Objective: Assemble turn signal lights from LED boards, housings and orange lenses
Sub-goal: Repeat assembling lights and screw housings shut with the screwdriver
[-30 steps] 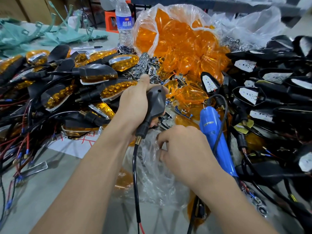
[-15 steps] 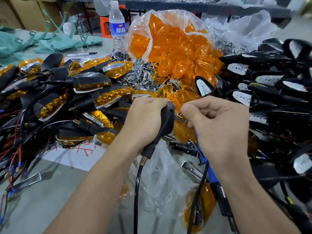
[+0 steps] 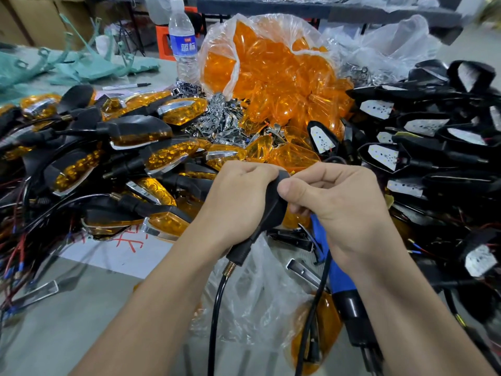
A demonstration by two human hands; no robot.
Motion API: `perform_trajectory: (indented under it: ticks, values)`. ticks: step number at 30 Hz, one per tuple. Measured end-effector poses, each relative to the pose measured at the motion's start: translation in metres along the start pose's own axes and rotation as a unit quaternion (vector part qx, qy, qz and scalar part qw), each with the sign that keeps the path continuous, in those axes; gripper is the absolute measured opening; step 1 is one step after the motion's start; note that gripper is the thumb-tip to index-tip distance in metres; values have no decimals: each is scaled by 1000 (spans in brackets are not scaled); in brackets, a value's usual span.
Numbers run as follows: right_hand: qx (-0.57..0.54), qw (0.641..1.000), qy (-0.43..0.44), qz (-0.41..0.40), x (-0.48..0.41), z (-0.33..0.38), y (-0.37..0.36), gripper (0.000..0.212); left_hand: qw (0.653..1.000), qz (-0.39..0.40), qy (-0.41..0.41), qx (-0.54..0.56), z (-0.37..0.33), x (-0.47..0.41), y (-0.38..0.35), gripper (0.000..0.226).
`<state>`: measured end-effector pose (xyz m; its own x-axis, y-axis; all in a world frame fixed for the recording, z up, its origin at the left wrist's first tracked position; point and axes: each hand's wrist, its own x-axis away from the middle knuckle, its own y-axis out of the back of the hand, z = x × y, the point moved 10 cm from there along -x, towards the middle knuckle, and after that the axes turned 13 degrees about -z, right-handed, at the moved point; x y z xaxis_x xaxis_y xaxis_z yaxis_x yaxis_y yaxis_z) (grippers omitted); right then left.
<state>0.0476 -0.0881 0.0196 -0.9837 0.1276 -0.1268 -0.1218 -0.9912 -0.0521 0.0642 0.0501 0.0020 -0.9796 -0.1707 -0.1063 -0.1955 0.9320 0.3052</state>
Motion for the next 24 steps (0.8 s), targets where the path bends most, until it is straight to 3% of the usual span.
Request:
perform_trajectory:
  ticks: [6, 11, 15, 19, 24]
  values:
    - [-40, 996, -79, -16, -3, -14, 4, 19, 998, 38, 20, 48, -2, 6, -11, 39]
    - [-75, 993, -96, -2, -1, -17, 3, 15, 996, 23, 60, 68, 3, 7, -10, 42]
    - [-75, 996, -29, -33, -1, -7, 5, 11, 997, -11, 30, 68, -4, 5, -2, 46]
    - [-32, 995, 59, -75, 1, 10, 8, 23, 986, -26, 109, 121, 4, 6, 3, 41]
    - [3, 993, 76, -89, 2, 11, 9, 27, 983, -26, 132, 127, 6, 6, 2, 38]
